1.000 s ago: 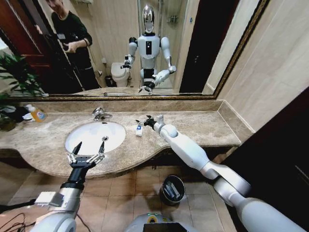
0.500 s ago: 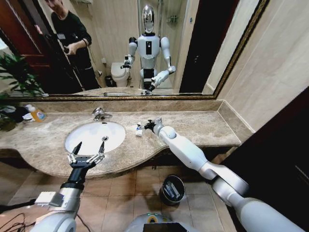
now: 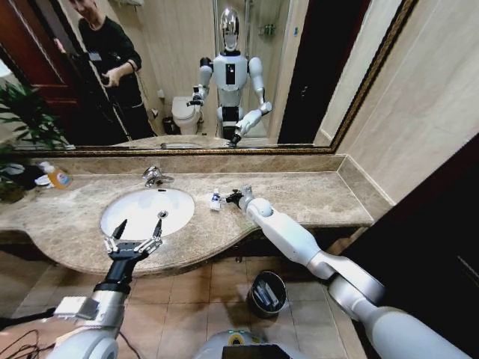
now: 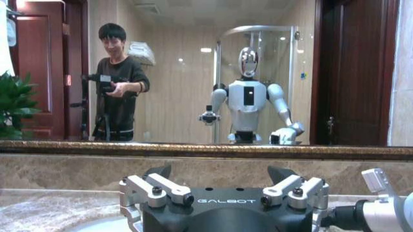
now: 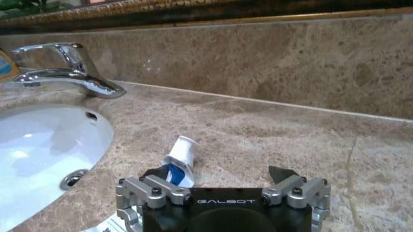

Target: Pick up the trash from the sink and place it in the trash bin.

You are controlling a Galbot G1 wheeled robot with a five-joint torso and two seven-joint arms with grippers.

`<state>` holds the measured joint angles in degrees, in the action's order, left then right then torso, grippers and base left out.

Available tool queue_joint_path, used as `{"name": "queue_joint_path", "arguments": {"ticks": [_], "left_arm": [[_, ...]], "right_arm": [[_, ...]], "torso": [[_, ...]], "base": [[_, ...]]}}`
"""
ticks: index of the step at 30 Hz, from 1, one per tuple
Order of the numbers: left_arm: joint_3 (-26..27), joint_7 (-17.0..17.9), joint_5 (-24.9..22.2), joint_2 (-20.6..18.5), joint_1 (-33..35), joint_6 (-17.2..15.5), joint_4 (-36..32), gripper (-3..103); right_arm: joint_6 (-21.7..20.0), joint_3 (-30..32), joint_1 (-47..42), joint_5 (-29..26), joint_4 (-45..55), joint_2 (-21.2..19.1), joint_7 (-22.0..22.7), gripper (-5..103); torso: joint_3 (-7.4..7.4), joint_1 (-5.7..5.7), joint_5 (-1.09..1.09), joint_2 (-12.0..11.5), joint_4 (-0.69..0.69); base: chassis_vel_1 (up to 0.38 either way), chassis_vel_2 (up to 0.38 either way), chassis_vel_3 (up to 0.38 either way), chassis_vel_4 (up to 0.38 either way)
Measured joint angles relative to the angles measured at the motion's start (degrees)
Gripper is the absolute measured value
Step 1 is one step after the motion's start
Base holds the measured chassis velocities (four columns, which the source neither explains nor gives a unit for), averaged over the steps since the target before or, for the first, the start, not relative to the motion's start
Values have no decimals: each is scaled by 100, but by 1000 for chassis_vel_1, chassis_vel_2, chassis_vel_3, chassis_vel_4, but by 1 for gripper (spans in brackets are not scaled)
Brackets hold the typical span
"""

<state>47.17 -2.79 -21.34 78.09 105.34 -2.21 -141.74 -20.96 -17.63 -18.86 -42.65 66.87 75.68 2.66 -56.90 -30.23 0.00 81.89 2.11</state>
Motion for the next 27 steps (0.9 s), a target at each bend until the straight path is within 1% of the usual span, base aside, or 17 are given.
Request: {"name": "queue_joint_path", "arguments": {"ticks": [2, 15, 20, 21, 23, 24, 26, 27], "left_arm": [[0, 0, 0, 0, 0, 0, 0, 100], [0, 0, 0, 0, 0, 0, 0, 100], [0, 0, 0, 0, 0, 0, 0, 100], [0, 0, 0, 0, 0, 0, 0, 100], [0, 0, 0, 0, 0, 0, 0, 100], [0, 0, 0, 0, 0, 0, 0, 100], [0, 0, 0, 0, 0, 0, 0, 100], [0, 0, 0, 0, 0, 0, 0, 100]], "right_arm": [[0, -4, 4, 0, 27, 15, 0, 100], [-9, -98, 68, 97, -120, 515, 133, 100], [2, -95, 51, 183, -221, 549, 143, 101], [4, -115, 55, 198, -251, 546, 132, 97], [4, -130, 60, 211, -266, 545, 127, 97], [7, -145, 67, 229, -275, 545, 124, 91], [9, -149, 68, 253, -279, 546, 115, 91], [12, -146, 68, 292, -284, 557, 102, 86]], "torso": [[0, 0, 0, 0, 0], [0, 0, 1, 0, 1], [0, 0, 0, 0, 0], [0, 0, 0, 0, 0], [0, 0, 0, 0, 0], [0, 0, 0, 0, 0], [0, 0, 0, 0, 0], [0, 0, 0, 0, 0]], "base": [[0, 0, 0, 0], [0, 0, 0, 0], [0, 0, 0, 0], [0, 0, 0, 0], [0, 0, 0, 0], [0, 0, 0, 0], [0, 0, 0, 0], [0, 0, 0, 0]]}}
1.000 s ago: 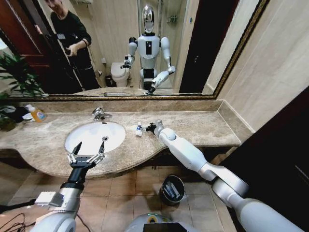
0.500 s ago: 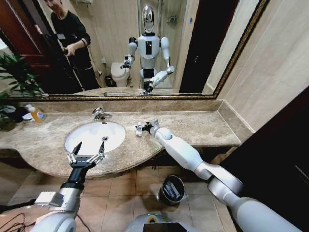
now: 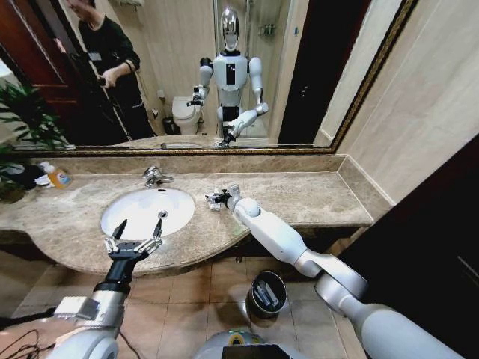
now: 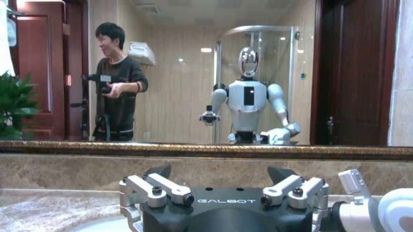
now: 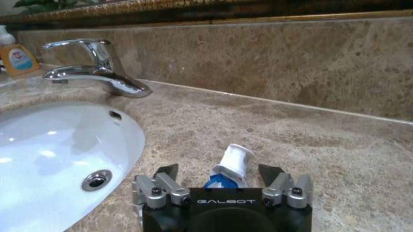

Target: Pick up the trash from the sink and place it in the trash bin.

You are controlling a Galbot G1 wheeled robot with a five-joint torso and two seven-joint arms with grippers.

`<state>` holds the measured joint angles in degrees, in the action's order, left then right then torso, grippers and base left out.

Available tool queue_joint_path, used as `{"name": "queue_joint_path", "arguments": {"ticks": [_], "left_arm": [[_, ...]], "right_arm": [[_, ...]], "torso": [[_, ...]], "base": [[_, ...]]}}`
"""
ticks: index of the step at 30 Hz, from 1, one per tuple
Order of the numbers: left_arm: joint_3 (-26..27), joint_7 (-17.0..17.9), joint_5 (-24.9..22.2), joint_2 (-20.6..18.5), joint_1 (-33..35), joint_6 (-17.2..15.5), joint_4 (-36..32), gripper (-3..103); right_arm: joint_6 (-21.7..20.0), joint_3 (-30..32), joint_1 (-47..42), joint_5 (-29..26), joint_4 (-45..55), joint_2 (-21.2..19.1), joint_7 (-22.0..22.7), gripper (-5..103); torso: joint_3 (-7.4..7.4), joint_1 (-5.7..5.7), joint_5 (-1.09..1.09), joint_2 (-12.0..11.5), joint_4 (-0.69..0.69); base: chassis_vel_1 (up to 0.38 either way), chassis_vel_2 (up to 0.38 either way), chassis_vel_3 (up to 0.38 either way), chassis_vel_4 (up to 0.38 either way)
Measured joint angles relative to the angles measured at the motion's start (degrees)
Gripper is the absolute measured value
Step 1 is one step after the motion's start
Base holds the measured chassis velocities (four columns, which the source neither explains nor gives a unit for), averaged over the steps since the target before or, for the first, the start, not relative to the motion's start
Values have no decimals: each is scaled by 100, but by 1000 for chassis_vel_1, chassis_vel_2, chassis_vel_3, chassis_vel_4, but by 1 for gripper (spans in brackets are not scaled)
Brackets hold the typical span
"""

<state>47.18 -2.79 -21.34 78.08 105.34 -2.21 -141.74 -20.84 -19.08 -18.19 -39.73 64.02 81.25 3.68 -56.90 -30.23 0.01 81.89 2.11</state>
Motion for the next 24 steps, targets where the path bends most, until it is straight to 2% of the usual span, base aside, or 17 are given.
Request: {"name": "queue_joint_path", "arguments": {"ticks": [3, 5, 11, 14, 18, 19, 22, 24], "left_arm": [[0, 0, 0, 0, 0, 0, 0, 100], [0, 0, 0, 0, 0, 0, 0, 100], [0, 0, 0, 0, 0, 0, 0, 100], [0, 0, 0, 0, 0, 0, 0, 100], [0, 0, 0, 0, 0, 0, 0, 100], [0, 0, 0, 0, 0, 0, 0, 100], [0, 0, 0, 0, 0, 0, 0, 100], [0, 0, 0, 0, 0, 0, 0, 100]], "right_arm": [[6, 2, -4, 49, 4, 25, -12, 75], [8, -2, -7, 56, 7, 25, -15, 75], [25, -4, -20, 111, 69, 14, -27, 55], [31, 5, -41, 124, 151, -10, -16, 51], [17, 14, -130, 72, 482, -140, 147, 35], [17, 14, -130, 72, 482, -140, 147, 35], [-12, 0, -234, 29, 796, -308, 221, 24], [-15, 3, -247, 25, 832, -331, 238, 19]], "torso": [[0, 0, 0, 0, 0], [0, 0, 0, 0, 0], [0, 0, -1, 0, 0], [0, 0, -1, 0, 0], [0, 0, -1, 0, 0], [0, 0, -1, 0, 0], [0, 0, -1, 0, 0], [0, 0, -1, 0, 0]], "base": [[0, 0, 0, 0], [0, 0, 0, 0], [0, 0, 0, 0], [0, 0, 0, 0], [0, 0, 0, 0], [0, 0, 0, 0], [0, 0, 0, 0], [0, 0, 0, 0]]}}
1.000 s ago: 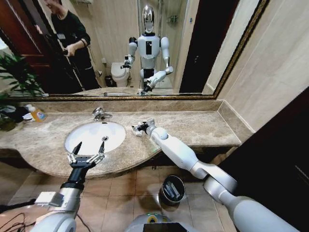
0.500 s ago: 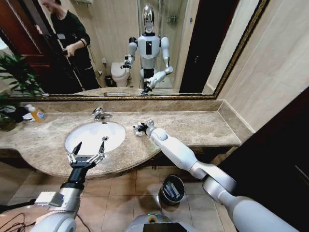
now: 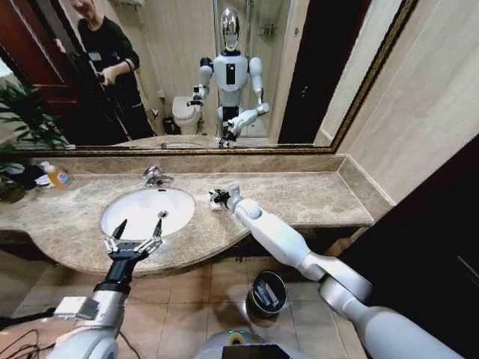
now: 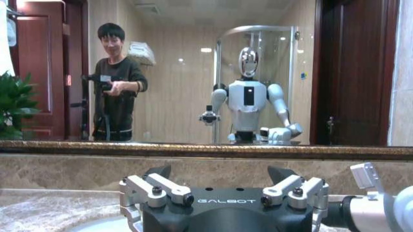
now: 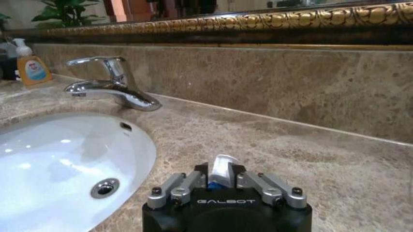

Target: Pick up the trash from the sink and place it in the trash bin.

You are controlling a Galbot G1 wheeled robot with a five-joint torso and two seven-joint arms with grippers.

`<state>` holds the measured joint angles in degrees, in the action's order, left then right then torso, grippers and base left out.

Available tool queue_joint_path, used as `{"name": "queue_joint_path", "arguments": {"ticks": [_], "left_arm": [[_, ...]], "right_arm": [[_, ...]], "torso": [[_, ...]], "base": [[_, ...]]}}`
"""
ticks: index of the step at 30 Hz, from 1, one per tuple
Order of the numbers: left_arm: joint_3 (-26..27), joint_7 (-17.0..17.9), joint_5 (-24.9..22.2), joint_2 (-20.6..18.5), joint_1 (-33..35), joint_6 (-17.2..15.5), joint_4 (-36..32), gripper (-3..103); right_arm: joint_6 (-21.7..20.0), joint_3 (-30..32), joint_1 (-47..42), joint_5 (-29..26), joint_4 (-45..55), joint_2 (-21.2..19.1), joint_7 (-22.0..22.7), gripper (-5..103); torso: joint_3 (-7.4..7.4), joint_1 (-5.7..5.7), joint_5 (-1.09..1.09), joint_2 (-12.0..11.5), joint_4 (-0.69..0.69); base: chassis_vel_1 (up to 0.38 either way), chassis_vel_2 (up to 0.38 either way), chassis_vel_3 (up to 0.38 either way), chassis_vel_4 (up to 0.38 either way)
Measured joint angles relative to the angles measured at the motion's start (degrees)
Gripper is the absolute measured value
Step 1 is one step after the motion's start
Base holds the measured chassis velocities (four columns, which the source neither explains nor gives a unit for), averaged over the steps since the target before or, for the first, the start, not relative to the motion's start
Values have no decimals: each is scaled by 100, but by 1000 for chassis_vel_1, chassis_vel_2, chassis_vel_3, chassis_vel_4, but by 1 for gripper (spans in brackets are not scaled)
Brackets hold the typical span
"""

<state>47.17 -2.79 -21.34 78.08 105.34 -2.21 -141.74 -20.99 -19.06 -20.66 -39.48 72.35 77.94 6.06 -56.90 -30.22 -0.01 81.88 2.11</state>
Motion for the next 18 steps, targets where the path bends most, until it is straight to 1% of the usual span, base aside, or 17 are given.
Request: {"name": "queue_joint_path", "arguments": {"ticks": [1, 3, 4, 6, 7, 8, 11, 12, 13, 15, 16, 18], "left_arm": [[0, 0, 0, 0, 0, 0, 0, 100], [0, 0, 0, 0, 0, 0, 0, 100], [0, 0, 0, 0, 0, 0, 0, 100], [0, 0, 0, 0, 0, 0, 0, 100], [0, 0, 0, 0, 0, 0, 0, 100], [0, 0, 0, 0, 0, 0, 0, 100], [0, 0, 0, 0, 0, 0, 0, 100], [0, 0, 0, 0, 0, 0, 0, 100], [0, 0, 0, 0, 0, 0, 0, 100], [0, 0, 0, 0, 1, 0, 0, 100], [0, 0, 0, 0, 1, 0, 0, 100], [0, 0, 0, 0, 0, 0, 0, 100]], "right_arm": [[-2, 2, -12, -5, 43, -31, 25, 19], [-4, 2, -17, -8, 80, -59, 47, 12], [-4, 2, -17, -8, 80, -59, 47, 12], [-5, 17, -13, 4, 64, -49, 52, 4], [-5, 17, -13, 4, 64, -49, 52, 4], [-5, 37, -4, 26, 40, -38, 48, 2], [-37, 63, 2, 61, 37, -43, 35, 1], [-69, 65, 2, 64, 62, -55, 34, 4], [-72, 66, 2, 65, 80, -60, 34, 4], [-71, 67, 0, 67, 105, -55, 44, 15], [-71, 67, 0, 67, 105, -55, 44, 15], [-58, 66, -11, 82, 96, -10, 54, 27]], "torso": [[0, 0, 0, 0, 0], [0, 0, 0, 0, 0], [0, 0, 0, 0, 0], [0, 0, 0, 0, 0], [0, 0, 0, 0, 0], [0, 0, 0, 0, 0], [0, 0, 0, 0, 0], [0, 0, 0, 0, 0], [0, 0, 1, 0, 0], [0, 0, 1, 0, 0], [0, 0, 1, 0, 0], [0, 0, 1, 0, 0]], "base": [[0, 0, 0, 0], [0, 0, 0, 0], [0, 0, 0, 0], [0, 0, 0, 0], [0, 0, 0, 0], [0, 0, 0, 0], [0, 0, 0, 0], [0, 0, 0, 0], [0, 0, 0, 0], [0, 0, 0, 0], [0, 0, 0, 0], [0, 0, 0, 0]]}}
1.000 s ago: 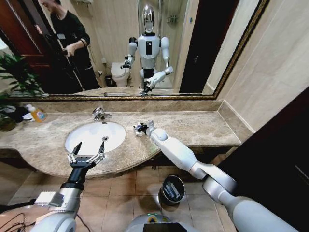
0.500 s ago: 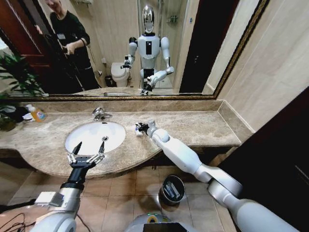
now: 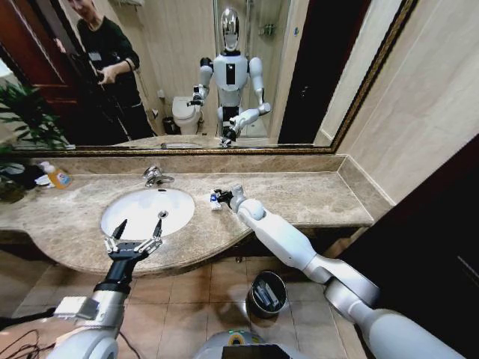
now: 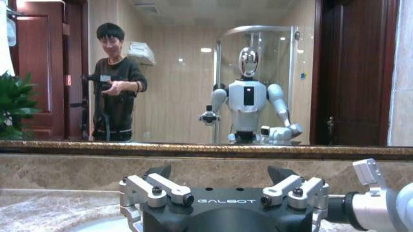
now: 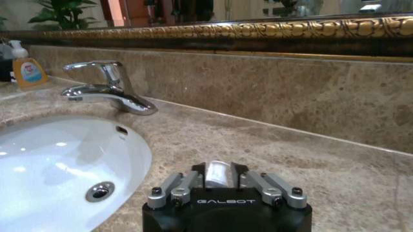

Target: Pick up the trash from the sink and place it in the trash bin.

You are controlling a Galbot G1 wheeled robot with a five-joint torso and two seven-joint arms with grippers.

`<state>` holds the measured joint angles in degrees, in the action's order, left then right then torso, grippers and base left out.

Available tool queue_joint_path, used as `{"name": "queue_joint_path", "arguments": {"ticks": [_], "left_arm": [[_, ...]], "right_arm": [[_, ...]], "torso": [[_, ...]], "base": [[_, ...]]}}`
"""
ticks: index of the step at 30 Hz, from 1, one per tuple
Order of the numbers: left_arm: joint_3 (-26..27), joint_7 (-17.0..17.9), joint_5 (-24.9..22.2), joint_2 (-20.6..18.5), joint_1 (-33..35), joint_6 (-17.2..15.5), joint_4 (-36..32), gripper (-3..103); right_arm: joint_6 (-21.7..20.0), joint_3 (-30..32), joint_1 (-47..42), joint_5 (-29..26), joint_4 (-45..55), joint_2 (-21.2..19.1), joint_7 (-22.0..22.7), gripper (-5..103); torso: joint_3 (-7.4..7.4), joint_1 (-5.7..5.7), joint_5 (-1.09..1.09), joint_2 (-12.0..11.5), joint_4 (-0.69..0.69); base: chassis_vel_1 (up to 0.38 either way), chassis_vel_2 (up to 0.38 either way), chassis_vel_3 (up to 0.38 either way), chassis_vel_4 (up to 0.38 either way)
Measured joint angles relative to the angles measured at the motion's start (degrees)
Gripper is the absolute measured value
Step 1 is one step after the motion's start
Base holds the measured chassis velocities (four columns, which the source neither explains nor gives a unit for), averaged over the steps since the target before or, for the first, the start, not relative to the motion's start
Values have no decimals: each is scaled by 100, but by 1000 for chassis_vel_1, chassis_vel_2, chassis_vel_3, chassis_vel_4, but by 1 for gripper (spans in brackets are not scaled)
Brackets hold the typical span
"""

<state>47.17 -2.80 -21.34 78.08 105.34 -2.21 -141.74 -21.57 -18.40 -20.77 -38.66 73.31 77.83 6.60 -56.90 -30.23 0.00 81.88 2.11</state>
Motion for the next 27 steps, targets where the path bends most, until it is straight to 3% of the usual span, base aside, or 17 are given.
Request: {"name": "queue_joint_path", "arguments": {"ticks": [2, 3, 6, 10, 14, 20, 22, 27], "left_arm": [[0, 0, 0, 0, 0, 0, 0, 100], [0, 0, 0, 0, 0, 0, 0, 100], [0, 0, 0, 0, 0, 0, 0, 100], [0, 0, 0, 0, 0, 0, 0, 100], [0, 0, 0, 0, 0, 0, 0, 100], [0, 0, 0, 0, 0, 0, 0, 100], [0, 0, 0, 0, 0, 0, 0, 100], [0, 0, 0, 0, 0, 0, 0, 100]], "right_arm": [[3, 0, -11, 9, -16, 30, 7, 27], [16, 0, -36, 40, -73, 98, 24, 37], [52, 12, -65, 119, -180, 184, 27, 42], [89, 60, -68, 203, -379, 356, 26, 65], [93, 87, -40, 218, -458, 417, 26, 70], [138, 94, 15, 264, -588, 440, -23, 99], [145, 94, 16, 274, -605, 442, -32, 96], [231, 140, 38, 355, -795, 498, -129, 78]], "torso": [[0, 0, 0, 0, 0], [0, 0, 0, 0, 1], [0, 0, 0, 0, 1], [0, 0, 0, 0, 0], [0, 0, 0, 0, 1], [0, 0, 0, 0, 0], [0, 0, 0, 0, 0], [0, 0, 0, 0, 0]], "base": [[0, 0, 0, 0], [0, 0, 0, 0], [0, 0, 0, 0], [0, 0, 0, 0], [0, 0, 0, 0], [0, 0, 0, 0], [0, 0, 0, 0], [0, 0, 0, 0]]}}
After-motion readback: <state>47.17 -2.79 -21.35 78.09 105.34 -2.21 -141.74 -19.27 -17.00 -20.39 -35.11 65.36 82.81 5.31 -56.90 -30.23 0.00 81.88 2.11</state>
